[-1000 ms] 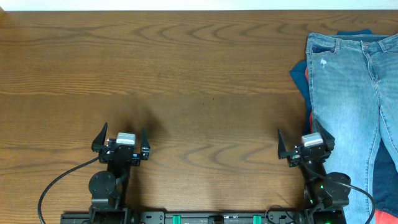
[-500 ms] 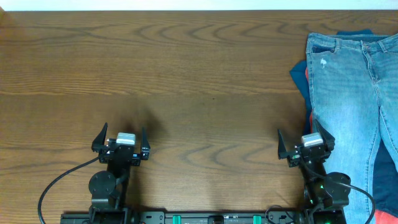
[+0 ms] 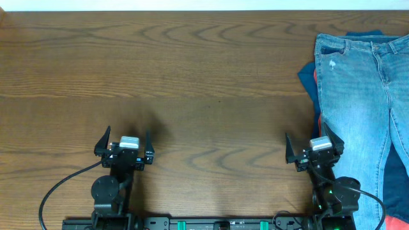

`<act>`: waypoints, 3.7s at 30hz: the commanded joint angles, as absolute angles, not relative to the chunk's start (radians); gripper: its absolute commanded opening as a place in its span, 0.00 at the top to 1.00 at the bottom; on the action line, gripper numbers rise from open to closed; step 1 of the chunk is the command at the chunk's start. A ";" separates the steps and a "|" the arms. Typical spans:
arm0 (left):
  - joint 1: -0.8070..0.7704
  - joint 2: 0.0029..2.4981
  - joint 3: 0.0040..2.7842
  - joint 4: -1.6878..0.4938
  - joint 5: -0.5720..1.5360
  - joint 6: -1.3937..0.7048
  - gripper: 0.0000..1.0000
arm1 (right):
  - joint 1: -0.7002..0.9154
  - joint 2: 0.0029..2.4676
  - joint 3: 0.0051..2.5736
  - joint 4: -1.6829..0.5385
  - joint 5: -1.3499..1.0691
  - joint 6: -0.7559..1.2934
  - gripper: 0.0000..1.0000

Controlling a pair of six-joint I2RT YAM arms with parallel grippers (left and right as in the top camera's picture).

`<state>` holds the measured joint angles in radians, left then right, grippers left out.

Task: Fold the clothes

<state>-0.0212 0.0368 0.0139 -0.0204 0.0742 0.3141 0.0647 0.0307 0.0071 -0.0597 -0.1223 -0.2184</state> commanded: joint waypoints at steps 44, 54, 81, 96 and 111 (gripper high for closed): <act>-0.016 0.038 0.004 -0.063 0.085 0.309 0.02 | 0.057 0.034 0.006 -0.063 -0.120 -0.207 0.01; -0.016 0.038 0.004 -0.063 0.089 0.153 0.02 | 0.057 0.034 0.006 -0.062 -0.120 -0.218 0.01; -0.016 0.059 0.009 -0.051 0.149 -0.186 0.02 | 0.057 0.034 0.006 -0.043 -0.257 -0.150 0.01; -0.016 0.296 0.372 -0.217 0.191 -0.201 0.02 | 0.057 0.222 0.272 -0.256 -0.345 0.051 0.01; -0.016 0.885 0.965 -0.721 0.191 -0.200 0.02 | 0.058 0.962 0.945 -0.740 -0.505 0.048 0.01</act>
